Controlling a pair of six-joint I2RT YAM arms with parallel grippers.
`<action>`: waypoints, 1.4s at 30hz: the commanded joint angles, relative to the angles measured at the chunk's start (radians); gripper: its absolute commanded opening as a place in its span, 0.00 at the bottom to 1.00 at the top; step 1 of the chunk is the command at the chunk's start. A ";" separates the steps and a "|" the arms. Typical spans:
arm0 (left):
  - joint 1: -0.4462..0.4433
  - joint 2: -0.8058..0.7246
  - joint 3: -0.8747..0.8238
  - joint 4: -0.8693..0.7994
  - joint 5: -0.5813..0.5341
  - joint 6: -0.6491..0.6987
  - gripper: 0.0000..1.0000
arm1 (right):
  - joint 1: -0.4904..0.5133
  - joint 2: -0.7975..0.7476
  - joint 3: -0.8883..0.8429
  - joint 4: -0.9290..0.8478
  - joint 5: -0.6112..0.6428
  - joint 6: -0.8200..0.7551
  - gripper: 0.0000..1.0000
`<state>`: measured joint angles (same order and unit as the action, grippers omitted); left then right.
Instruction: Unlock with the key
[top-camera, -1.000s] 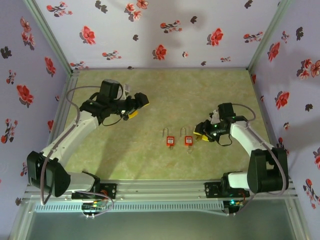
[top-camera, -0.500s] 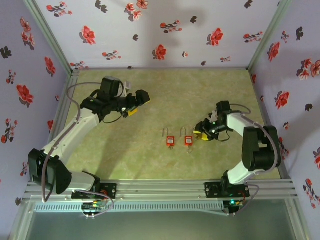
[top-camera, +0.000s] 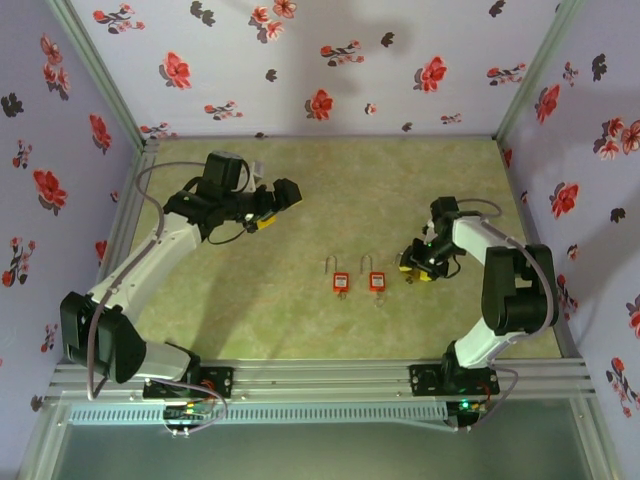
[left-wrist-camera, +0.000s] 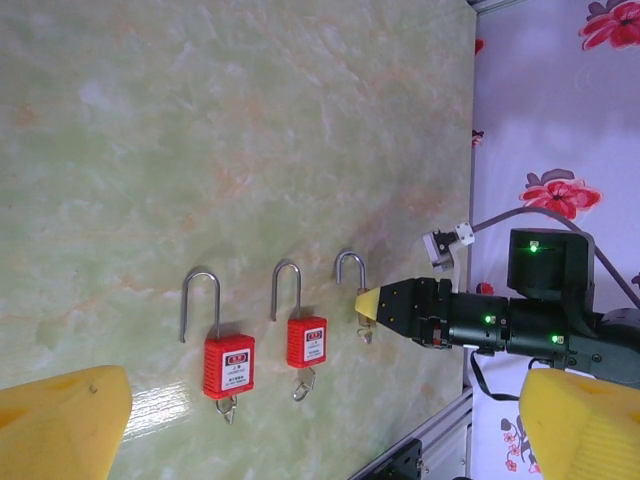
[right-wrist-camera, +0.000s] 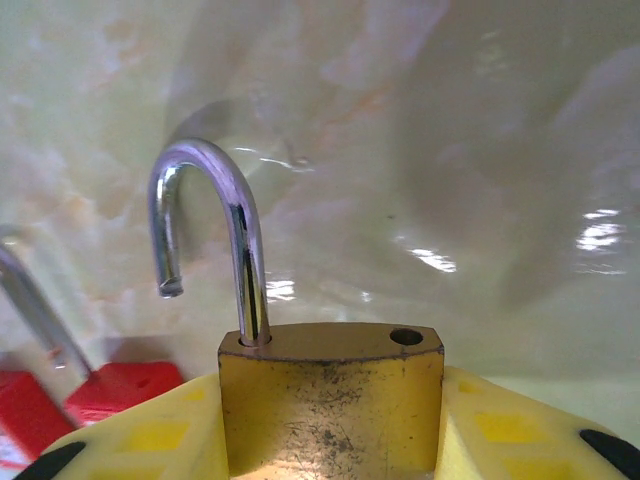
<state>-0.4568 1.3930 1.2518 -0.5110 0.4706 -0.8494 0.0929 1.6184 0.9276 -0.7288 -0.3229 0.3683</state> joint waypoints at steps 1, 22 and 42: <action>0.008 0.008 0.031 -0.006 -0.004 0.019 1.00 | 0.068 -0.043 0.032 -0.065 0.160 -0.048 0.00; 0.034 -0.093 -0.033 -0.028 -0.080 0.026 1.00 | 0.199 -0.052 -0.013 0.032 0.344 0.017 0.28; 0.183 -0.220 -0.155 0.022 -0.210 0.150 1.00 | 0.056 -0.256 0.134 -0.018 0.447 0.012 0.95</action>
<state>-0.2981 1.2137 1.1275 -0.5198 0.3496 -0.7944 0.2100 1.4391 0.9939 -0.7582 0.0498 0.3843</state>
